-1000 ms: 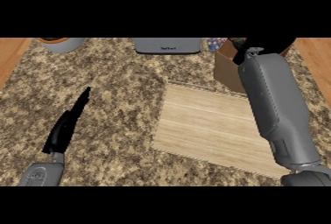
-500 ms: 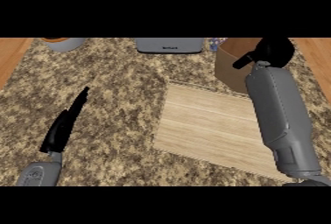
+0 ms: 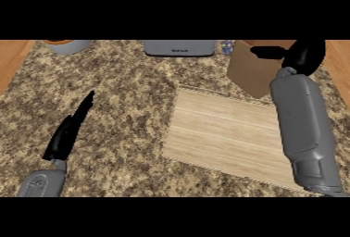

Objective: Pick the eggplant from the tray and place it in the cardboard box

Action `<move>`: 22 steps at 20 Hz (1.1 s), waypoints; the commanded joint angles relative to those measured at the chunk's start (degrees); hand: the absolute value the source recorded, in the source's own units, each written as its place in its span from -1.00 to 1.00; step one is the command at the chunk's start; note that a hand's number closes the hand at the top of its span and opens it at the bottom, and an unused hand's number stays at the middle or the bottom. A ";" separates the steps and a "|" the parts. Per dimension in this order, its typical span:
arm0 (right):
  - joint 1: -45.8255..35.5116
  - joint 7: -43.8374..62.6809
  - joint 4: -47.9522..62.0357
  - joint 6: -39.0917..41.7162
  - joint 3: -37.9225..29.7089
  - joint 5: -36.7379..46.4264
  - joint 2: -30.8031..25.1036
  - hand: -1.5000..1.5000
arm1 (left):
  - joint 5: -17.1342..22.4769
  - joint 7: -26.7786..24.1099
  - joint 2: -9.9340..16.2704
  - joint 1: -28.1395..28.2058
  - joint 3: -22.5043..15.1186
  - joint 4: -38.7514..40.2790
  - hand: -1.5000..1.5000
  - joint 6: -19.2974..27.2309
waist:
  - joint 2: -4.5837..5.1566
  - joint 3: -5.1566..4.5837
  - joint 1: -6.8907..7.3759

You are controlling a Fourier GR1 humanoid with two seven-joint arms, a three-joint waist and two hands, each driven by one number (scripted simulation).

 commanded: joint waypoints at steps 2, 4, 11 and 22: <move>4.73 -8.91 -3.53 -10.51 -3.22 -8.92 1.83 -1.00 | -0.99 -1.00 -0.44 -0.31 0.33 1.78 0.00 1.40 | -0.08 -0.01 -0.54; 8.80 -13.88 -7.35 -10.39 -3.72 -13.25 0.30 -1.00 | 0.08 0.72 -0.10 -0.03 0.55 0.26 0.00 -0.06 | -0.27 0.00 -0.91; 20.20 -26.21 -17.35 -9.62 -5.05 -27.06 -2.73 -1.00 | -0.22 0.99 0.32 1.00 0.51 -1.78 0.00 -0.74 | -0.42 -0.03 -1.12; 37.95 -37.14 -27.84 -10.06 -5.99 -40.34 -2.98 -1.00 | -1.46 1.90 0.11 2.05 1.06 -3.31 0.00 -0.47 | -0.39 -0.05 -0.86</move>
